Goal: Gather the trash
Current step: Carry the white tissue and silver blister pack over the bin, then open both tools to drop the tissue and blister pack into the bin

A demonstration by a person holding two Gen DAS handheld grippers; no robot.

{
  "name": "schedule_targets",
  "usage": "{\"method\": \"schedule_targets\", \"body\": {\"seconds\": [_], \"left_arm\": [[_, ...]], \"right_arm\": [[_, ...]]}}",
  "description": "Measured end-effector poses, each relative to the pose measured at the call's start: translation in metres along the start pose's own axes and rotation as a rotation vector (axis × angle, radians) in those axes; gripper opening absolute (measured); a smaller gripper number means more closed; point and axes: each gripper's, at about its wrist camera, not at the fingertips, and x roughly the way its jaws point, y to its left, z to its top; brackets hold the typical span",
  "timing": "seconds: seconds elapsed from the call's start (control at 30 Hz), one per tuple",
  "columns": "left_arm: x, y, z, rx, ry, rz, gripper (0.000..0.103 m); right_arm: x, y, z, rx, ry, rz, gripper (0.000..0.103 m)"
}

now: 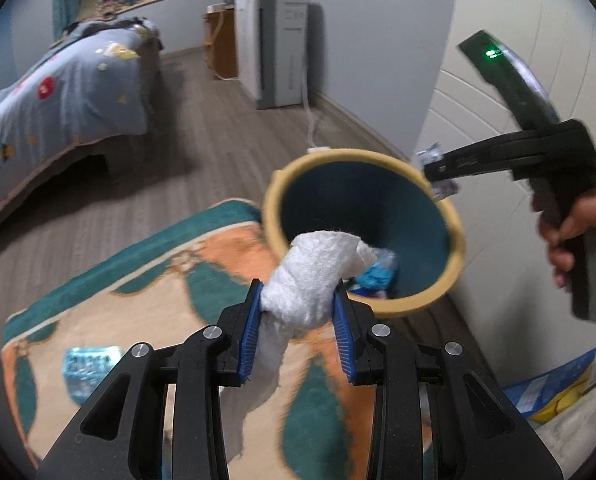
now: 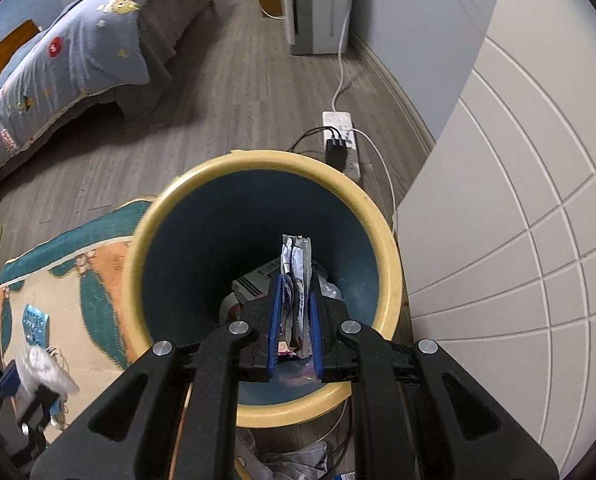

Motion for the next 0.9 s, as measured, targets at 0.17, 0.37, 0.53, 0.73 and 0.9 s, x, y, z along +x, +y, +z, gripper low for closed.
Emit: {"method": "schedule_targets", "body": {"seconds": [0.17, 0.37, 0.53, 0.73, 0.9], "left_arm": [[0.018, -0.021, 0.006, 0.054, 0.024, -0.038, 0.035], [0.036, -0.033, 0.013, 0.1, 0.053, -0.064, 0.035], [0.05, -0.037, 0.025, 0.146, 0.05, -0.054, 0.035], [0.066, -0.033, 0.04, 0.145, 0.032, -0.042, 0.035], [0.077, -0.028, 0.044, 0.129, 0.024, -0.031, 0.038]], "right_arm": [[0.017, -0.012, -0.002, 0.026, 0.034, -0.019, 0.012], [0.026, -0.018, -0.001, 0.049, 0.035, -0.033, 0.012], [0.031, -0.024, 0.001, 0.112, 0.047, -0.016, 0.012], [0.031, -0.025, 0.007, 0.161, 0.028, 0.02, 0.012], [0.029, -0.019, 0.014, 0.167, -0.005, 0.057, 0.012]]}}
